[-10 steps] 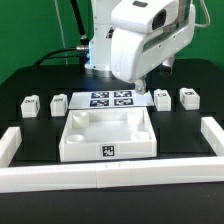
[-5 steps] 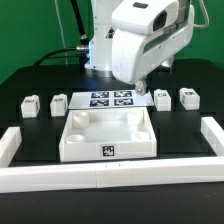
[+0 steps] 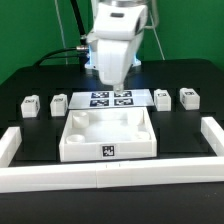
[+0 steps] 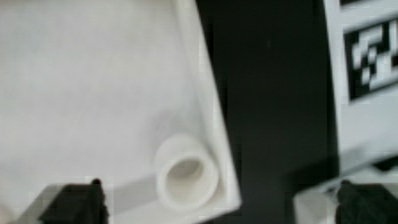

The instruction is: Assemble square table

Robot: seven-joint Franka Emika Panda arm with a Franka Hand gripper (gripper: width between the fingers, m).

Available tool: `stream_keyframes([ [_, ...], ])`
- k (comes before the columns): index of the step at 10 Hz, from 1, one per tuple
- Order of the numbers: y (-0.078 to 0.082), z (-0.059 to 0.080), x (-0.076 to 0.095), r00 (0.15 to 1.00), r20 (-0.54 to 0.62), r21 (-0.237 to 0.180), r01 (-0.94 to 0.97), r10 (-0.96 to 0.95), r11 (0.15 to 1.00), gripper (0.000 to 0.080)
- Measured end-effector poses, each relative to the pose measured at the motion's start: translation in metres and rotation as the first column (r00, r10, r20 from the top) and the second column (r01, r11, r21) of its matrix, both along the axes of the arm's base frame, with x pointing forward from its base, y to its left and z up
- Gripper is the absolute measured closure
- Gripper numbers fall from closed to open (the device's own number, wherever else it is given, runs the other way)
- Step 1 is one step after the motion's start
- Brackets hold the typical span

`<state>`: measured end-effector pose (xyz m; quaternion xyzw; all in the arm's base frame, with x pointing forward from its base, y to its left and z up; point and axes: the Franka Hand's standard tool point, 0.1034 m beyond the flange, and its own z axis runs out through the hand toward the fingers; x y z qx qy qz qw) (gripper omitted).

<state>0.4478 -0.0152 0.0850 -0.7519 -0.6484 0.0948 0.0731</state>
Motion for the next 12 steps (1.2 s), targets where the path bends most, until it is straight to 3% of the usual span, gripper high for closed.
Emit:
stream_keyframes([
  [1,-0.009,-0.004,-0.002,0.999,-0.009,0.018,-0.052,0.052,0.998,0.0150],
  [5,-0.008,-0.005,-0.002,0.997,-0.009,0.026,-0.080,0.080,0.996,0.0150],
  [9,-0.026,-0.045,-0.004,0.992,0.111,0.042,-0.072,0.067,0.997,0.0150],
  [12,-0.022,-0.072,-0.014,0.996,0.065,0.057,-0.058,0.055,0.997,0.0150],
])
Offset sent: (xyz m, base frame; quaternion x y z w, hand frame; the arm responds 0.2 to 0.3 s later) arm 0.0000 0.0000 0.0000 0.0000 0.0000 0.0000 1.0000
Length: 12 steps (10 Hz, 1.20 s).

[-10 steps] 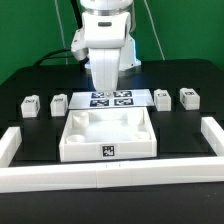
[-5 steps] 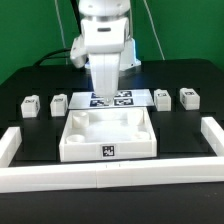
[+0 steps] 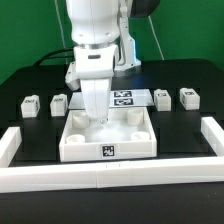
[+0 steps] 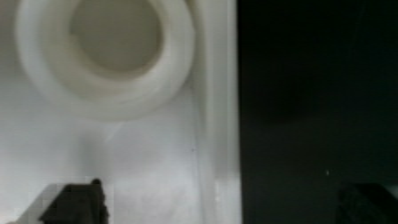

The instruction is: Assemble square table

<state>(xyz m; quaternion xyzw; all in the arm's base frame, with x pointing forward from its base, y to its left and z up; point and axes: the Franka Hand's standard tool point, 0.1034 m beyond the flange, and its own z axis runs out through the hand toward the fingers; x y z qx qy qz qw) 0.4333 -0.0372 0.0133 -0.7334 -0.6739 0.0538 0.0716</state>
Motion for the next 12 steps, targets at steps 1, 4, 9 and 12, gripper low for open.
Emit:
stream_keyframes([
  [1,0.0071,-0.0017,0.0006,1.000,-0.009,-0.013,0.016,-0.016,1.000,0.0150],
  [4,0.0119,-0.0026,-0.0006,1.000,-0.011,-0.023,0.015,-0.016,1.000,0.0273],
  [9,0.0118,-0.0019,0.0010,1.000,-0.004,-0.023,0.017,-0.017,1.000,0.0724],
  [12,0.0116,-0.0018,0.0012,1.000,-0.004,-0.023,0.017,-0.017,1.000,0.0724],
])
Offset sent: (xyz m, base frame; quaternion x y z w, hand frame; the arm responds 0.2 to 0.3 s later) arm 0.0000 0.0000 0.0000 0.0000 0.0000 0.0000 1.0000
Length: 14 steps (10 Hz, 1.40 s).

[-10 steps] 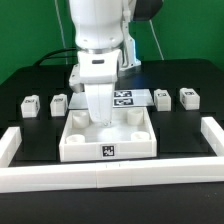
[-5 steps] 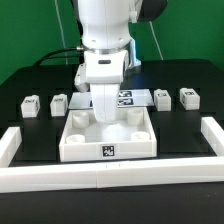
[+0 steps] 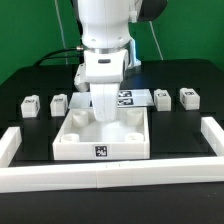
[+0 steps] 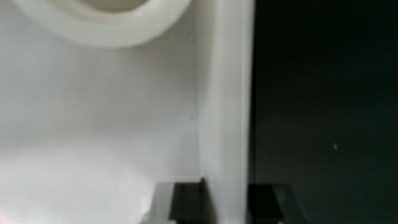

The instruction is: Assemble square table

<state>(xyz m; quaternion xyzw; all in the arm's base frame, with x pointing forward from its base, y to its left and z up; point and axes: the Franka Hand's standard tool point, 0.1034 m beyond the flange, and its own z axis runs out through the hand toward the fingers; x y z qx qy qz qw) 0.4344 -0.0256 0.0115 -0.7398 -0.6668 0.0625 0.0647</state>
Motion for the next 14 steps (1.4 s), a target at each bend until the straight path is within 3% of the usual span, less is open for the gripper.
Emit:
stream_keyframes([
  [4,0.001,0.000,0.002,1.000,0.004,0.002,-0.009,0.009,1.000,0.0722],
  [5,0.008,0.001,0.011,0.998,0.039,0.014,-0.058,0.057,0.998,0.0723],
  [7,0.035,0.003,0.024,0.993,0.073,0.034,-0.096,0.093,0.995,0.0726],
  [9,0.074,0.000,0.051,0.993,0.098,0.057,-0.066,0.060,0.996,0.0727],
  [10,0.085,-0.001,0.060,0.994,0.100,0.061,-0.051,0.044,0.997,0.0727],
  [12,0.097,0.000,0.060,0.997,0.068,0.058,-0.038,0.034,0.998,0.0727],
  [14,0.100,-0.001,0.060,0.998,0.056,0.055,-0.037,0.034,0.998,0.0726],
])
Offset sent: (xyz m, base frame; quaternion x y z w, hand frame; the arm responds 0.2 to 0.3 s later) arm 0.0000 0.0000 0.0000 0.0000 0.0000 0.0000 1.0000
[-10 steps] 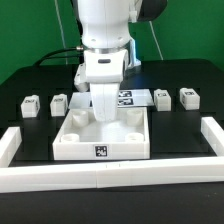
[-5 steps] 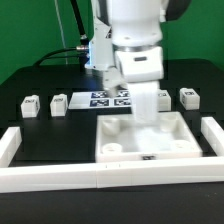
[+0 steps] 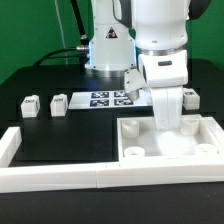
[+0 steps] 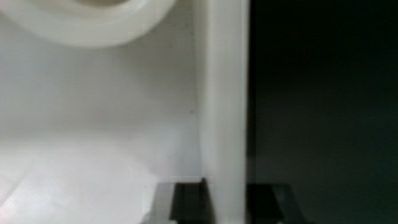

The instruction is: Assemble square table

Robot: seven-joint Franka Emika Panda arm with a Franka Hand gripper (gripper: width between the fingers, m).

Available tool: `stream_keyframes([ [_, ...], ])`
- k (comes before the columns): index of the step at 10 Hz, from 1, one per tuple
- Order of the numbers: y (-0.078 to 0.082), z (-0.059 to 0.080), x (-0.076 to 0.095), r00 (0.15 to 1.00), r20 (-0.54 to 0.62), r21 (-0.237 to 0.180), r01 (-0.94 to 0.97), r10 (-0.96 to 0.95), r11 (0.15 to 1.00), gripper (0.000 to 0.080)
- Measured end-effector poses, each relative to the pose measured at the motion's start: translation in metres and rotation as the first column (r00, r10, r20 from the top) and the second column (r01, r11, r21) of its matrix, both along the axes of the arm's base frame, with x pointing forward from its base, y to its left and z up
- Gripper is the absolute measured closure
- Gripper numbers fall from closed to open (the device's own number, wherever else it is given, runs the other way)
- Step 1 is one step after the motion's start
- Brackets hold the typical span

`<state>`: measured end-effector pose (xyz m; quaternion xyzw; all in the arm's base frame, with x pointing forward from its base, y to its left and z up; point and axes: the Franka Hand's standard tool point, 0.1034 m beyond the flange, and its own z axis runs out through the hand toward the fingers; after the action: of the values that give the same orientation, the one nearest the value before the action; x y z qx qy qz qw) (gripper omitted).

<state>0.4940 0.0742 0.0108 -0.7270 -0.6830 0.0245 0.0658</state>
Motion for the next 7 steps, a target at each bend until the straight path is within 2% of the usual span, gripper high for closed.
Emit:
stream_keyframes([
  [2,-0.0007,-0.0007,-0.0007,1.000,0.005,0.001,0.002,-0.002,1.000,0.0726],
  [3,-0.0009,-0.0009,-0.0007,1.000,0.004,0.001,0.003,-0.003,1.000,0.0631],
  [4,-0.0010,-0.0010,-0.0008,1.000,0.004,0.001,0.003,-0.003,1.000,0.0496],
  [5,-0.0011,-0.0010,-0.0008,1.000,0.004,0.001,0.003,-0.003,1.000,0.0301],
  [6,-0.0012,-0.0010,-0.0008,1.000,0.004,0.001,0.003,-0.003,1.000,0.0301],
  [7,-0.0013,-0.0010,-0.0008,1.000,0.004,0.001,0.004,-0.004,1.000,0.0193],
])
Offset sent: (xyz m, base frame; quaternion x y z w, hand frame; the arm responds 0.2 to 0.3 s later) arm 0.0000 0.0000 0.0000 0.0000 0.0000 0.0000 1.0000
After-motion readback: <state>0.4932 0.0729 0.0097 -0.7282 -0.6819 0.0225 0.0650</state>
